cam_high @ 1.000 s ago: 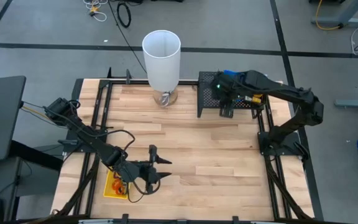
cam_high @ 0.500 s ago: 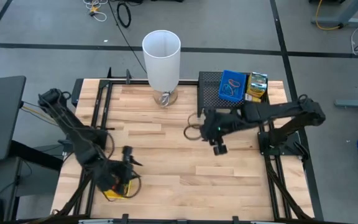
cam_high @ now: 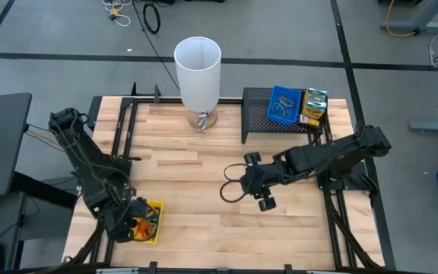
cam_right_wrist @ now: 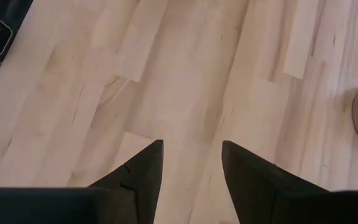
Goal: Pick & Place Office Desk Supplies
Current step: Put the yellow bin on the shelf
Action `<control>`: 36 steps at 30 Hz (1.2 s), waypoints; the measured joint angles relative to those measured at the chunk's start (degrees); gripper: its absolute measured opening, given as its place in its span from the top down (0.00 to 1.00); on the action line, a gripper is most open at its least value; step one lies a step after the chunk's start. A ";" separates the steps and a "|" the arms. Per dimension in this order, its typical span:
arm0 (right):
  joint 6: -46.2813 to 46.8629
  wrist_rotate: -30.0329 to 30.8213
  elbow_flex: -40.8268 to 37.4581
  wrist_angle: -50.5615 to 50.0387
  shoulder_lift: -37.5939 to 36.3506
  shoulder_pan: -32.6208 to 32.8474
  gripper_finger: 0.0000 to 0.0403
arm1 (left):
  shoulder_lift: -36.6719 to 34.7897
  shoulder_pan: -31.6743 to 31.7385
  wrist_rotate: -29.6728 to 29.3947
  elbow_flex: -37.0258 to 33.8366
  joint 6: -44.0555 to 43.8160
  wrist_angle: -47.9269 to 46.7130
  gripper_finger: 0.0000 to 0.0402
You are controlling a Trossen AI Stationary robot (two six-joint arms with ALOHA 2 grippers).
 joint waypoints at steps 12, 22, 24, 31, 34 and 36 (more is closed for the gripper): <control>1.11 0.71 0.00 0.38 0.16 0.77 0.57 | 0.27 -8.34 4.70 0.00 -11.95 -7.99 0.99; 1.97 6.81 0.00 -1.86 0.16 1.61 0.57 | 5.96 -6.53 9.11 -5.79 -8.86 0.31 0.99; 1.97 7.25 0.00 -1.94 0.14 1.67 0.57 | 6.66 -5.66 7.75 -6.31 -6.75 2.30 0.99; 2.47 7.27 0.00 -1.94 0.15 1.65 0.57 | 8.63 0.60 2.82 -6.36 4.80 5.57 1.00; 2.86 7.29 0.00 -1.94 0.14 1.93 0.57 | 9.36 4.23 1.34 -6.38 10.82 7.64 1.00; 3.06 7.27 0.00 -1.94 0.14 2.09 0.57 | 9.93 6.99 0.29 -6.38 15.45 9.48 1.00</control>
